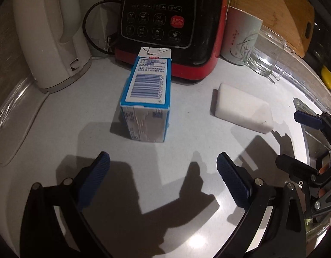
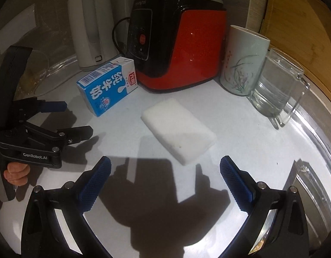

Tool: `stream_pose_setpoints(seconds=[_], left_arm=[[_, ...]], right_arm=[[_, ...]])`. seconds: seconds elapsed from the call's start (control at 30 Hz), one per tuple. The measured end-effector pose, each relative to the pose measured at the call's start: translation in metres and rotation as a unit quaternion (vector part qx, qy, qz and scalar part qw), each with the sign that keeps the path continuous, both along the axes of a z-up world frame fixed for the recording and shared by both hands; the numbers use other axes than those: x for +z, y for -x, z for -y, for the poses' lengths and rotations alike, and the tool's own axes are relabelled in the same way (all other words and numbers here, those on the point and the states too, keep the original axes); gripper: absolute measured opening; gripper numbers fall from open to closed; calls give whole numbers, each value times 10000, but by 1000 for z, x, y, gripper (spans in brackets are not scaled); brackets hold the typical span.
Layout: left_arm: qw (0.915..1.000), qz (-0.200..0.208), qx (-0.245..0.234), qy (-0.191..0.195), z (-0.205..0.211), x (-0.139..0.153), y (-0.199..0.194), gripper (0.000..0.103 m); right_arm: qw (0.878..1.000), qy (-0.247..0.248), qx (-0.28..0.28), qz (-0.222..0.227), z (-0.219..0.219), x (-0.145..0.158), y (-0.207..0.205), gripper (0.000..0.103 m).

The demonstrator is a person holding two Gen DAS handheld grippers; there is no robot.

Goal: Collect trash
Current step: 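Move both open tools back over the counter toward the milk carton, then grasp the milk carton with the left tool while the right tool grasps the white sponge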

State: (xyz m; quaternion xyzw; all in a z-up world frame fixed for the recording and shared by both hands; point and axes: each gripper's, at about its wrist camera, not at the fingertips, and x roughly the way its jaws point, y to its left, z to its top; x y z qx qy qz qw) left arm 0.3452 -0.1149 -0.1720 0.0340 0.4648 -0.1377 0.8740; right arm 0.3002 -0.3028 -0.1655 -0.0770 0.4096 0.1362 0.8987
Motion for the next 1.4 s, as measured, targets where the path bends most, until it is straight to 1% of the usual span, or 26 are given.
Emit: stream_pose_setpoints(seconds=[0.17,0.33,0.4,0.43,0.47,0.5,0.53,0.57,0.63,0.7,0.83,1.0,1.1,1.23,1.3,1.4], left_arm=[[10000,22,-63,62,5,-5,-23,95],[9998,112,-132,-50,12,-9,-45,95],[9995,175,-144,-202,16,-11,-52,94],[9993,195,-162,-292,18,-11,-54,85],[9990,168,-168,-371,19,-11,-56,73],[9991,114,-180,-380,20,-12,-58,65],[9992,59,-157,-363,19,-13,-60,51],[9993,26,-126,-353,18,-14,-61,44],[9995,49,-77,-307,15,-13,-62,41],[9994,83,-122,-299,14,-13,-61,41],[9988,173,-162,-432,16,-12,-55,41],[9988,152,-58,-471,7,-4,-37,41],[9988,80,-4,-483,0,-3,-26,41],[9996,-14,13,-292,-7,-2,-16,41],[9997,-13,-20,-231,-8,-3,-14,41],[9996,-40,-75,-270,-6,-5,-10,41]], right_arm=[[9996,150,159,-150,10,-9,-36,100],[9992,161,266,-239,15,-12,-54,100],[9990,223,290,-252,15,-14,-57,100],[9989,252,297,-244,15,-14,-58,100],[9989,274,306,-242,15,-14,-59,100],[9988,291,305,-233,16,-14,-59,100],[9988,297,309,-233,16,-14,-60,100],[9988,311,308,-236,16,-13,-61,100],[9987,321,306,-236,15,-13,-61,101],[9987,310,324,-229,14,-12,-61,101],[9982,368,431,-210,9,-10,-60,100],[9947,583,793,-296,-1,-12,-67,100],[9899,715,1120,-491,-6,-18,-74,100],[9802,851,1564,-871,-13,-30,-86,99],[9766,796,1694,-1055,-13,-30,-93,99],[9708,830,1857,-1269,-14,-30,-103,99]])
